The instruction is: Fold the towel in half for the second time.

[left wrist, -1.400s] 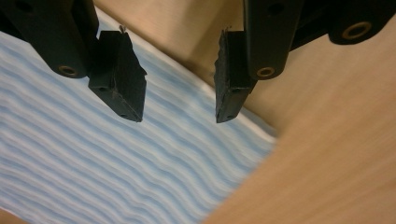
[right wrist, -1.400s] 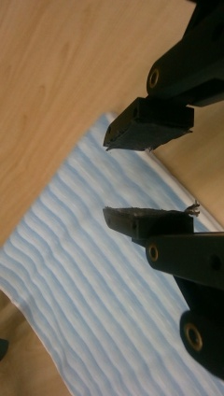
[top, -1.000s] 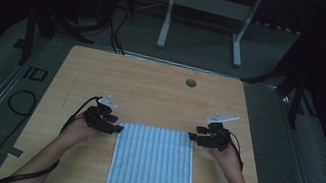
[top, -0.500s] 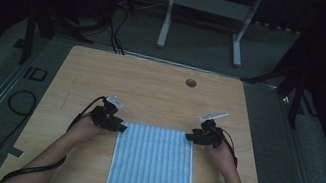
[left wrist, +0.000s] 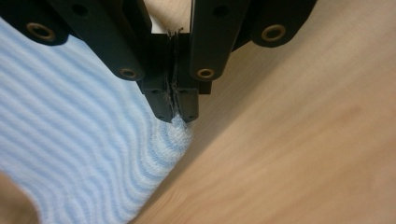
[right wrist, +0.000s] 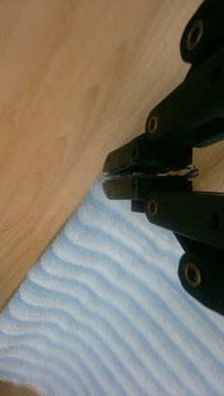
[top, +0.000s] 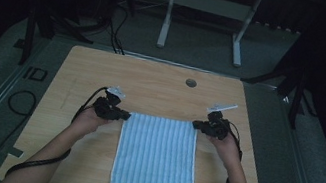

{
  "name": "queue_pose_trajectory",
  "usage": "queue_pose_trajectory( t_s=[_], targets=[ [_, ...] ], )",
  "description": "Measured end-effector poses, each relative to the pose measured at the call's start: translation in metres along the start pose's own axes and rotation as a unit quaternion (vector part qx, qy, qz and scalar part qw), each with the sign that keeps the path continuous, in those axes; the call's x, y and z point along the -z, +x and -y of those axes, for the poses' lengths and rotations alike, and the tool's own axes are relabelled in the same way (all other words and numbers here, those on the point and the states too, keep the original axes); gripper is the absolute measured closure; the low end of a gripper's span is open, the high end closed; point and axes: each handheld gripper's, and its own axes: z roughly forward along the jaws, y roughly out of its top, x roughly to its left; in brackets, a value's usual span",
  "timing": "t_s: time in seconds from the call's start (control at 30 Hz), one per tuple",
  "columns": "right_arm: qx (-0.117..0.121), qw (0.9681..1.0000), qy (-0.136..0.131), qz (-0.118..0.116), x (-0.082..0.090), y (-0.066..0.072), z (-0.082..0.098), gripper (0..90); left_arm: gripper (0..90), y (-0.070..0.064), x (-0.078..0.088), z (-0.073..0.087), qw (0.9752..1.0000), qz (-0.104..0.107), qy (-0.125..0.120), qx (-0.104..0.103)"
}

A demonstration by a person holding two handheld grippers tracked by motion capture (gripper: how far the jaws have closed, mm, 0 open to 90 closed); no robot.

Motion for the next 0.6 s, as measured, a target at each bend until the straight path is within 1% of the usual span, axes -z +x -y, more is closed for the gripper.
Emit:
queue_pose_trajectory(
  t_s=[0.03, 0.07, 0.1, 0.13, 0.17, 0.23, 0.27, 0.3, 0.33, 0.4, 0.43, 0.47, 0.5, 0.53, 0.6],
  targets=[
    [0.007, 0.9999, -0.007, 0.0, 0.006, 0.003, -0.002, 86.2, 87.3, -0.003, 0.005, -0.001, 0.9999, -0.005, -0.001, -0.012],
    [0.013, 0.9998, -0.014, -0.001, 0.012, 0.007, -0.003, 86.2, 87.3, -0.006, 0.009, -0.001, 0.9996, -0.019, -0.003, -0.022],
    [0.018, 0.9996, -0.021, -0.002, 0.018, 0.011, -0.003, 86.2, 87.2, -0.01, 0.014, -0.001, 0.9993, -0.021, -0.006, -0.03],
    [0.023, 0.9993, -0.028, -0.005, 0.024, 0.015, -0.003, 86.2, 87.2, -0.013, 0.019, 0.0, 0.9993, -0.014, -0.008, -0.035],
    [0.024, 0.9992, -0.031, -0.01, 0.03, 0.019, -0.002, 86.2, 87.2, -0.016, 0.024, 0.001, 0.9991, -0.014, -0.015, -0.037],
    [0.03, 0.9984, -0.044, -0.017, 0.042, 0.029, 0.001, 86.2, 87.1, -0.023, 0.034, 0.004, 0.9989, 0.002, -0.027, -0.038],
    [0.035, 0.9978, -0.051, -0.024, 0.048, 0.035, 0.003, 86.2, 87.2, -0.027, 0.039, 0.006, 0.9986, 0.004, -0.037, -0.039],
    [0.043, 0.9973, -0.055, -0.024, 0.054, 0.04, 0.006, 86.1, 87.2, -0.031, 0.043, 0.007, 0.9983, 0.014, -0.042, -0.038],
    [0.048, 0.9969, -0.058, -0.024, 0.059, 0.046, 0.01, 86.1, 87.1, -0.038, 0.048, 0.009, 0.9977, 0.018, -0.046, -0.047],
    [0.057, 0.9958, -0.067, -0.026, 0.068, 0.057, 0.018, 86.2, 87.1, -0.051, 0.057, 0.014, 0.9963, 0.011, -0.051, -0.069],
    [0.059, 0.9955, -0.069, -0.024, 0.072, 0.061, 0.022, 86.1, 87.1, -0.058, 0.062, 0.016, 0.9955, 0.005, -0.057, -0.076],
    [0.062, 0.9955, -0.069, -0.023, 0.075, 0.065, 0.027, 86.2, 87.1, -0.063, 0.067, 0.019, 0.9948, 0.005, -0.065, -0.077],
    [0.063, 0.9952, -0.071, -0.024, 0.078, 0.069, 0.031, 86.1, 87.0, -0.069, 0.071, 0.021, 0.994, 0.011, -0.071, -0.082],
    [0.065, 0.9949, -0.072, -0.028, 0.08, 0.073, 0.035, 86.1, 87.0, -0.075, 0.074, 0.024, 0.9931, 0.01, -0.075, -0.089],
    [0.069, 0.9946, -0.07, -0.033, 0.082, 0.082, 0.043, 86.1, 87.0, -0.085, 0.078, 0.03, 0.9924, 0.02, -0.072, -0.097]
  ],
)
